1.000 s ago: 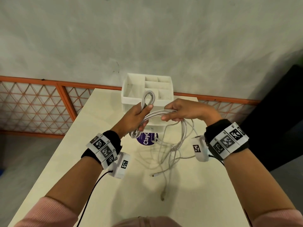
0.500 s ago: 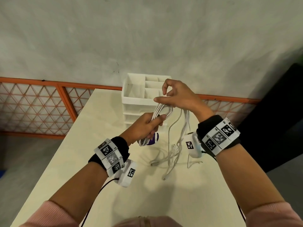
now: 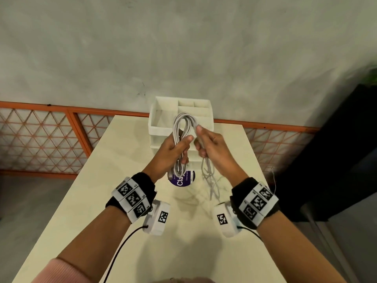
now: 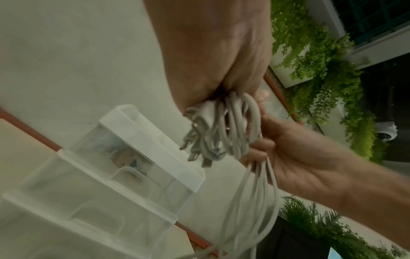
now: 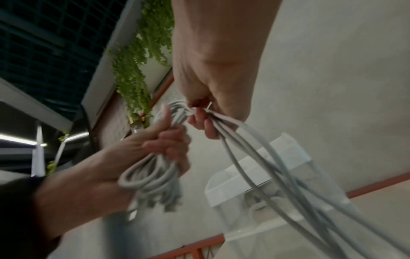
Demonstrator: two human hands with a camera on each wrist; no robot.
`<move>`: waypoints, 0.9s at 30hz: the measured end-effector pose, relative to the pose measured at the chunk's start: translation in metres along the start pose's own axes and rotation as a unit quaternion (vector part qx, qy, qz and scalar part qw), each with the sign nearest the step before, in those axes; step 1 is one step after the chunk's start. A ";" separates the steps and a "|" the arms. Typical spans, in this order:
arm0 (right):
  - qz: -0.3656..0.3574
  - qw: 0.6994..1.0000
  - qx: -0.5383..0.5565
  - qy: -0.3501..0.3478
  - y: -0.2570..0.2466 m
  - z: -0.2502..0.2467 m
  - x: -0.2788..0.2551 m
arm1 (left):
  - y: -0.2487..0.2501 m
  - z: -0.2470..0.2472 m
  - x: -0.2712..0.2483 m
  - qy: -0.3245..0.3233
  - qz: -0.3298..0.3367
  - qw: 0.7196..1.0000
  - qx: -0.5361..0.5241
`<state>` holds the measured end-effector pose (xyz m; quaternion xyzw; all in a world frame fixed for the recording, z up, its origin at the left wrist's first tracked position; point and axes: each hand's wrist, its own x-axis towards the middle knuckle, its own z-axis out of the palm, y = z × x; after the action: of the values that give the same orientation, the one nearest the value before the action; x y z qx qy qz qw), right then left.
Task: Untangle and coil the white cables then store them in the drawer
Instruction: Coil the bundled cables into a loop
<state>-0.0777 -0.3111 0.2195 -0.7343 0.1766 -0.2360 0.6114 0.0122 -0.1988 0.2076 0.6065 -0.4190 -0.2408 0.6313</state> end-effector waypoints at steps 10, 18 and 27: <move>0.092 0.992 -0.076 -0.035 -0.012 0.016 0.002 | -0.002 0.005 0.003 0.049 0.016 0.999 0.014; 0.086 0.976 -0.136 -0.148 -0.007 0.007 0.001 | -0.011 0.010 0.006 0.077 -0.013 0.997 0.022; -0.010 0.989 -0.105 -0.102 0.007 0.007 -0.006 | -0.029 0.004 0.025 0.321 0.014 0.946 0.035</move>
<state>-0.0787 -0.3036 0.2112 -0.8164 0.1302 -0.1461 0.5434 0.0283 -0.2259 0.1849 0.6675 -0.2113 -0.0096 0.7140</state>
